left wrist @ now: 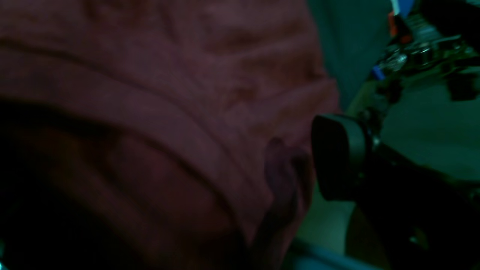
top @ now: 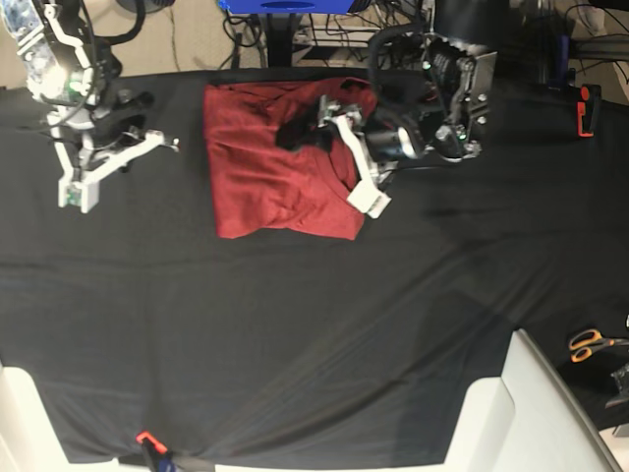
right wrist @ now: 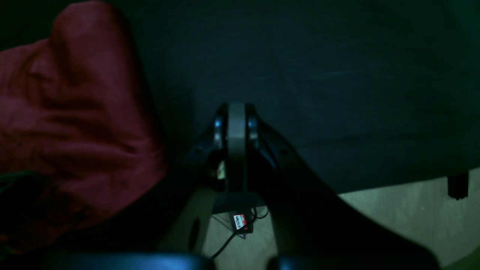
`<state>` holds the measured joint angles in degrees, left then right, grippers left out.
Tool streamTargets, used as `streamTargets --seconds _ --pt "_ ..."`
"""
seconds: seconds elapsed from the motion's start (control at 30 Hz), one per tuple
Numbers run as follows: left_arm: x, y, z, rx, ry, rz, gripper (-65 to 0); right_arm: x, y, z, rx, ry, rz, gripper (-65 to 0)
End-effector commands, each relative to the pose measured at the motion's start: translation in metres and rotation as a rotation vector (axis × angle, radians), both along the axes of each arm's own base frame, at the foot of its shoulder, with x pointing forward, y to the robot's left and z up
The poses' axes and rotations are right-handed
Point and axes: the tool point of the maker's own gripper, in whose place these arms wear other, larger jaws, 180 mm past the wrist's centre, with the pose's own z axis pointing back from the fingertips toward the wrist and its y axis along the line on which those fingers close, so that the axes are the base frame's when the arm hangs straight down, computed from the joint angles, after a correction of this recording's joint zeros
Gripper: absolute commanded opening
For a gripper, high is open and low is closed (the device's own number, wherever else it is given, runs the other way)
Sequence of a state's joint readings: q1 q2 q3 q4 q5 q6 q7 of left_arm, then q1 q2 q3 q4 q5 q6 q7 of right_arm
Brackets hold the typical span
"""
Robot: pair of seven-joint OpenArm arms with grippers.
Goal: Fold the T-shirt properly
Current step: 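Grasp the folded shirt with the left gripper and rotate it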
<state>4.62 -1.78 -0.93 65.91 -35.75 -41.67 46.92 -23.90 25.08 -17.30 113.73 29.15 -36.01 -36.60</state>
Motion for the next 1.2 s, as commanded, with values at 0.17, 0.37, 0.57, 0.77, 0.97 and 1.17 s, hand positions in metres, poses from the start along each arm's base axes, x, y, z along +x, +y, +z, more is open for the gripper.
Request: streamTargets --seconds 0.17,0.37,0.57,0.77,0.97,1.17 --pt "-0.016 0.008 -0.022 0.102 0.085 -0.065 -49.7 0.006 -0.027 0.011 -0.042 -0.045 -0.060 -64.4" --pt "0.006 0.003 -0.011 0.110 0.036 -0.093 -65.0 0.009 -0.036 0.014 -0.054 -0.054 -0.082 -64.4" --pt "0.022 -0.014 0.007 0.234 -0.060 -0.382 -65.0 0.009 -0.036 0.014 -0.054 -0.054 -0.082 -64.4" --pt "0.035 -0.015 0.007 0.437 -0.142 -0.727 -65.0 0.009 -0.036 0.014 -0.054 -0.054 -0.082 -64.4" --pt "0.052 0.004 0.006 0.705 -0.215 -1.059 -65.0 0.008 -0.036 0.013 -0.054 -0.053 -0.082 -64.4" --pt "0.090 0.023 0.017 0.951 -0.333 -1.225 -65.0 0.008 -0.036 0.013 -0.055 -0.051 -0.083 -64.4"
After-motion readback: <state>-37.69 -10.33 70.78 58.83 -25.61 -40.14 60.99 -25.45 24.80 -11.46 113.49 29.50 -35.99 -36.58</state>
